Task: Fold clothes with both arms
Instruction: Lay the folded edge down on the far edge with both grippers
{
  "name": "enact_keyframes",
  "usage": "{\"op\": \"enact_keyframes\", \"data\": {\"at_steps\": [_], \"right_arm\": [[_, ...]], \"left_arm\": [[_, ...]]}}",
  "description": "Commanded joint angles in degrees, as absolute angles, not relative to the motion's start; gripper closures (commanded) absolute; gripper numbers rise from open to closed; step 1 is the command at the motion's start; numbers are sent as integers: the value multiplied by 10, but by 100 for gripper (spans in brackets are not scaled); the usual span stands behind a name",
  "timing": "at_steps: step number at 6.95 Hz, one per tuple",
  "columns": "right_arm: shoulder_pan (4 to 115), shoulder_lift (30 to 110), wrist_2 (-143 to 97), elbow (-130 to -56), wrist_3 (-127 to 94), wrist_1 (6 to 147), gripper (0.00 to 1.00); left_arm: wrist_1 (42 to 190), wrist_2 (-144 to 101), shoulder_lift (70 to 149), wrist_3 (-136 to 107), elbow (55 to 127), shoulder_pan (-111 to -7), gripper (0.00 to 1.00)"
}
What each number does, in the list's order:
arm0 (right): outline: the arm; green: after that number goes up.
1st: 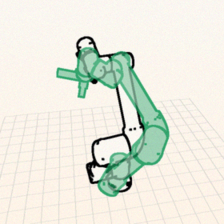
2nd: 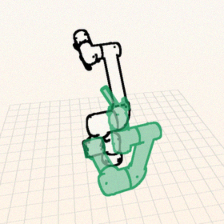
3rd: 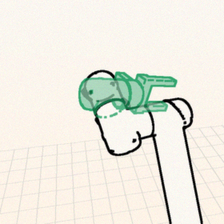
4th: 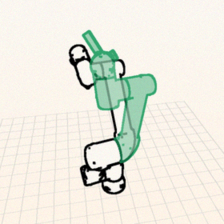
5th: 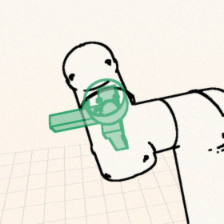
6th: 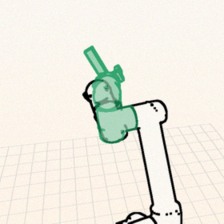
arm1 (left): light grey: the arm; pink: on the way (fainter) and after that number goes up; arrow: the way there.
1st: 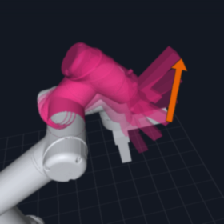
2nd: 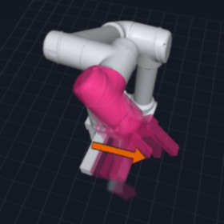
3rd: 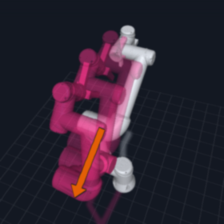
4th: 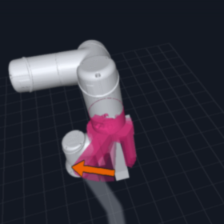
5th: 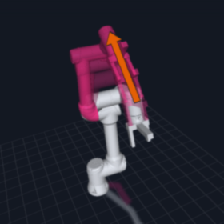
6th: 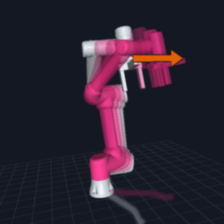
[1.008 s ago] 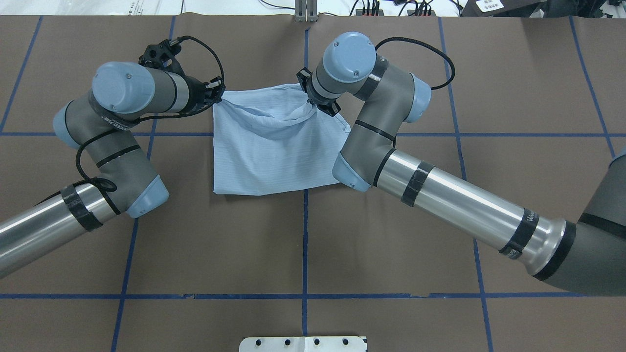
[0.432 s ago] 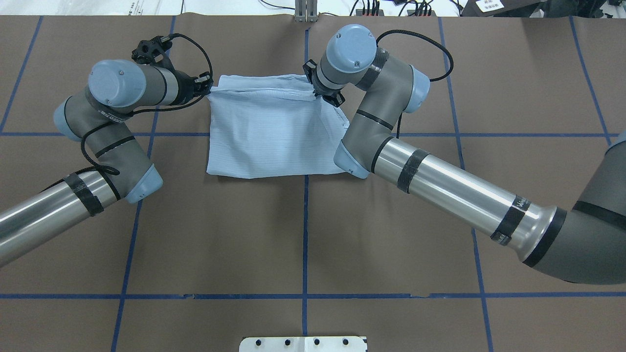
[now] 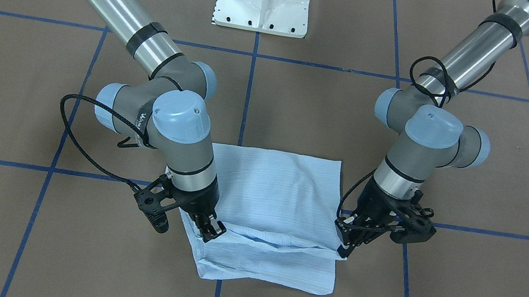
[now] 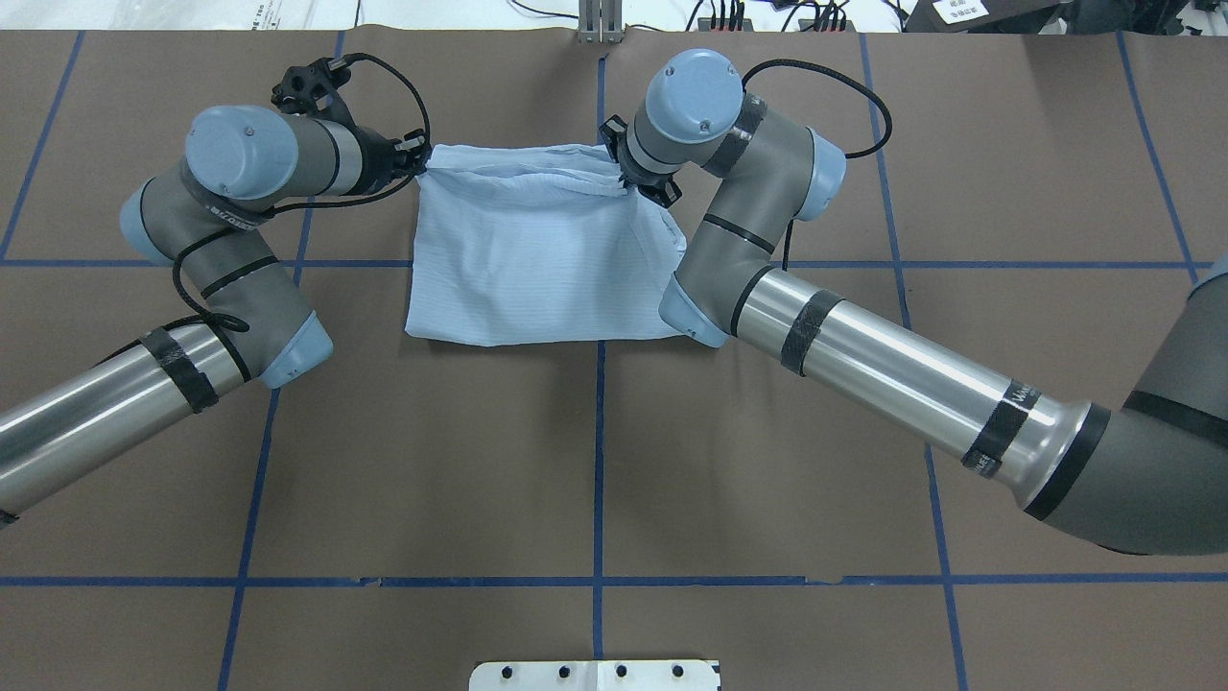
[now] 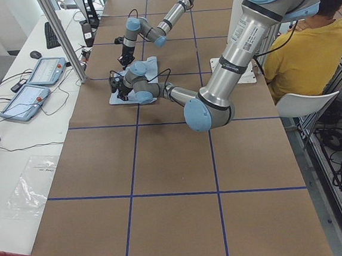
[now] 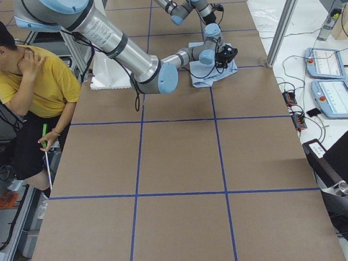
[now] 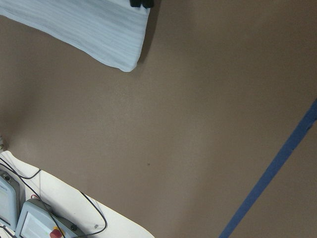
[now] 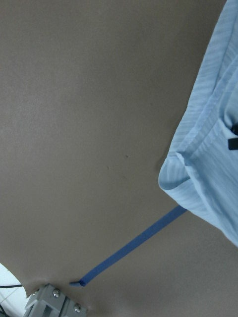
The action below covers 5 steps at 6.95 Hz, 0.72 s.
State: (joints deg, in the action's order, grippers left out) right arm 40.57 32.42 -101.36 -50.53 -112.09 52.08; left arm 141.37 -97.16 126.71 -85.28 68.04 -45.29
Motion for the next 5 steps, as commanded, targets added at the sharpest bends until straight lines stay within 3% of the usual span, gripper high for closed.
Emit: {"op": "enact_keyframes", "data": {"at_steps": [1,5], "right_arm": [[406,316,-1002,-488,-1119,513,100],[407,309,-992,-458,-1099,490,100]], "left_arm": [[1425,-969,1286,-848,652,-454,100],[1458,-967,1299,-842,605,-459,100]]}}
